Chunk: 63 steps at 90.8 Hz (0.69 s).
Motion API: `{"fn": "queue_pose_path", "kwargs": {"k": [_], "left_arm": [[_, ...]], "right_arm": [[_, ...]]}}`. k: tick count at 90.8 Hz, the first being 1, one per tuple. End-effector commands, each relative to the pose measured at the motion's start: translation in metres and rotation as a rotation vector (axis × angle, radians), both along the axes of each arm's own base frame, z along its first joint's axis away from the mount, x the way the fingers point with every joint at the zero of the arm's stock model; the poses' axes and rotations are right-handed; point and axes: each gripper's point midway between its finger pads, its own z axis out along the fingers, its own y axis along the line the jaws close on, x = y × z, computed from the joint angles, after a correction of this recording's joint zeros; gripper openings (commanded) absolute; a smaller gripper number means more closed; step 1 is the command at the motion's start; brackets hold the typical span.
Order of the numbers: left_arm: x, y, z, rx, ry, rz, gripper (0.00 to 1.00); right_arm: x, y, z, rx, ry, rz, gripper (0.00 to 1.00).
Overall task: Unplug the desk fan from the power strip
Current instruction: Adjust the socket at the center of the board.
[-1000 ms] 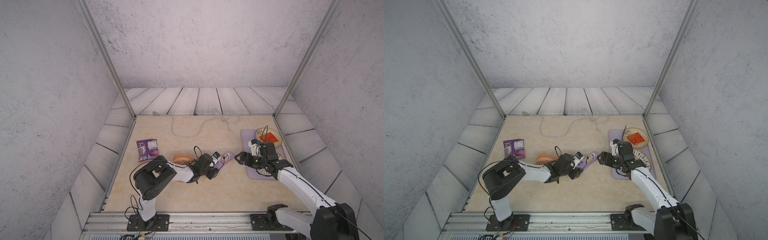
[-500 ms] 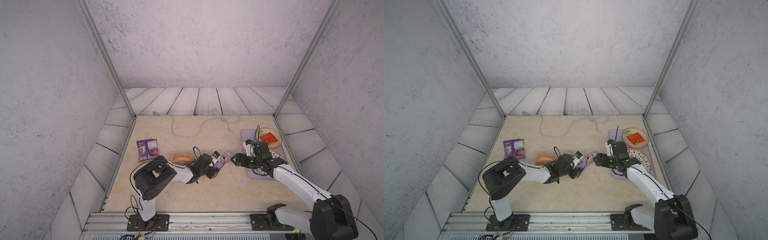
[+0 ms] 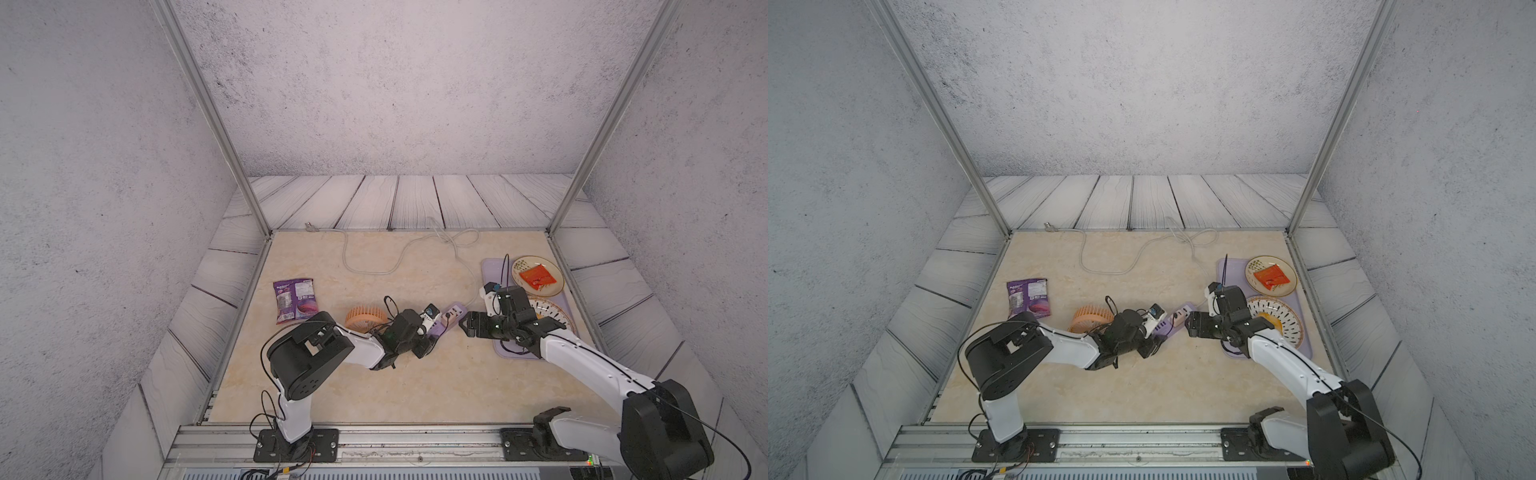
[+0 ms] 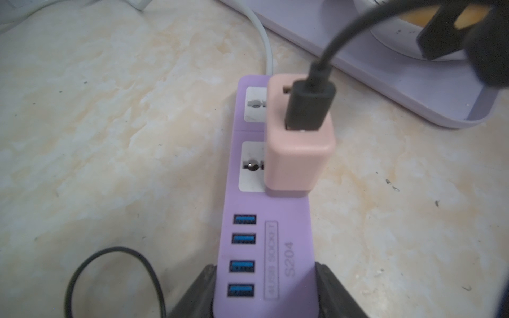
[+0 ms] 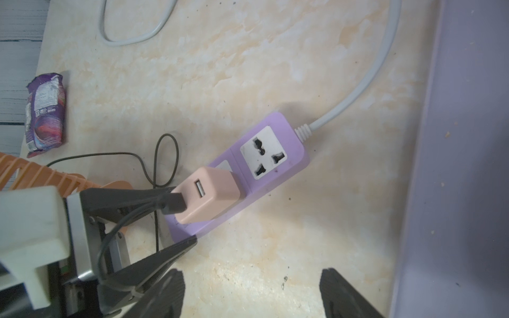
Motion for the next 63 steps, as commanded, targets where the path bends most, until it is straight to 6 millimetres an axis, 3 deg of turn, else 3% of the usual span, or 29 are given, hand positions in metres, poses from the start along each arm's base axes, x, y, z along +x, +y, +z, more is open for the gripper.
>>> {"fn": "queue_pose_path", "kwargs": {"k": [1,15,31,57,63], "left_arm": [[-0.002,0.001,-0.008,0.012,-0.008,-0.009,0.48],[-0.003,0.001,-0.009,0.011,-0.003,-0.011,0.46],[-0.002,0.002,-0.011,0.022,0.0,-0.006,0.61],[-0.001,0.003,-0.019,0.041,0.007,-0.002,0.62],[-0.001,0.004,-0.016,0.036,-0.004,0.0,0.58]], "right_arm": [[0.003,-0.003,-0.005,-0.044,-0.022,0.002,0.83],[0.004,-0.005,-0.006,-0.055,-0.025,-0.005,0.83],[0.004,-0.006,-0.007,-0.064,-0.024,-0.01,0.82],[0.003,-0.003,-0.009,-0.053,-0.007,0.002,0.83],[0.003,-0.003,-0.009,-0.052,-0.005,0.003,0.83]]}}
